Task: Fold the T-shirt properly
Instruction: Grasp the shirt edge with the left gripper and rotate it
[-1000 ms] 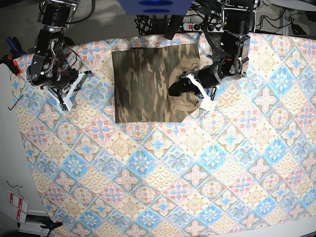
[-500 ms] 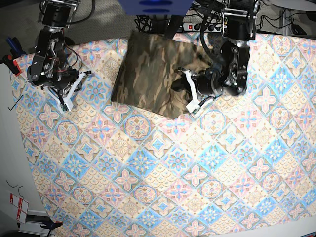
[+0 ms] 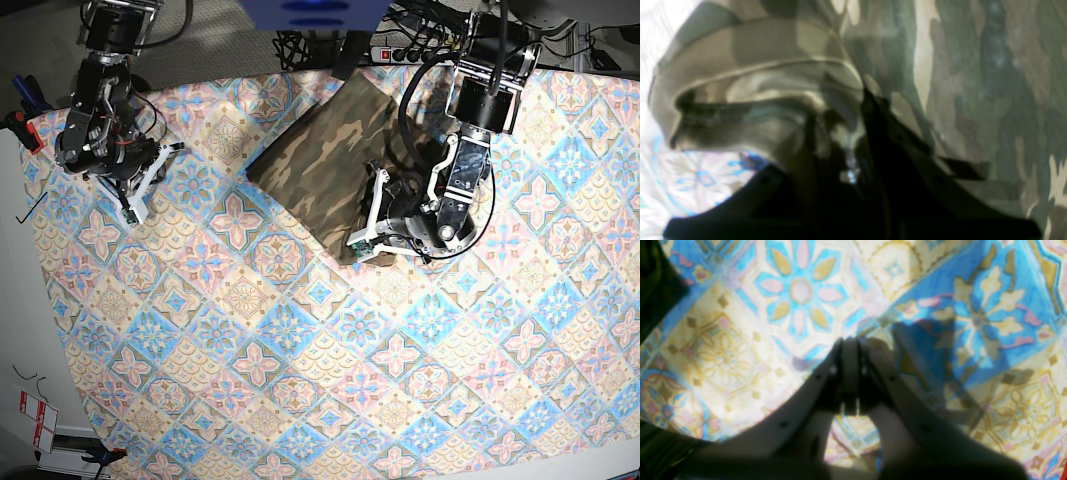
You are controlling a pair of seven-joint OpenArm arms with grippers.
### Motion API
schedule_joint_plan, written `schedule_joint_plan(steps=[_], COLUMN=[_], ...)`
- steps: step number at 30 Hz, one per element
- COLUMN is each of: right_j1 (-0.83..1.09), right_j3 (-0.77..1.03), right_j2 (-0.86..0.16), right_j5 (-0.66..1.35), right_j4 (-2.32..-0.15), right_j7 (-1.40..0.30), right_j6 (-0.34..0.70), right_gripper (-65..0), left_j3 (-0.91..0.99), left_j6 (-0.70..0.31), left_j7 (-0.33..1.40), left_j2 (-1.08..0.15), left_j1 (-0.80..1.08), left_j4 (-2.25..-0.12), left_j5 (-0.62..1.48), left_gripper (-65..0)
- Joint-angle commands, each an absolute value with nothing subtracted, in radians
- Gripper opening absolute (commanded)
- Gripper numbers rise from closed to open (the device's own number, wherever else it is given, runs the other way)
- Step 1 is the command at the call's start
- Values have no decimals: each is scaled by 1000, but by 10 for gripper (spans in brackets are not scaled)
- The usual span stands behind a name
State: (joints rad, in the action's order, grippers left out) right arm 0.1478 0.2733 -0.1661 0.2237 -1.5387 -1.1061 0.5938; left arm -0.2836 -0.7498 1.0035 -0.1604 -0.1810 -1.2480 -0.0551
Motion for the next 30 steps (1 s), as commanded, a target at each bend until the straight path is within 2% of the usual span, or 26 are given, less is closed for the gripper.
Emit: schedule_joint_plan(steps=[1,7,15,30], right_j1=[137,139,139,134], right_j3=[277,277,277,282], right_j2=[-177,-177,-177,-177], right_j5=[232,232,231,229], right_j4=[-1554,-1554,-1554,-1488], right_j7=[-1092,-1092,-1092,-1070], right_j6=[598,598,598,598], right_gripper=[-650,-650,-650,-650], left_j3=[-303,-424,-595,-865], left_j6=[-698,-698,-698,-698], left_j7=[1050,1044,1029,900], left_j2=[-171,-170,-168,-119], left_j1=[-193,-265,-335,-340], left_j4=[-1234,-1231,-1231,-1237], left_j5=[-194,-298,-309,-360], left_gripper=[-650,-650,-650,-650])
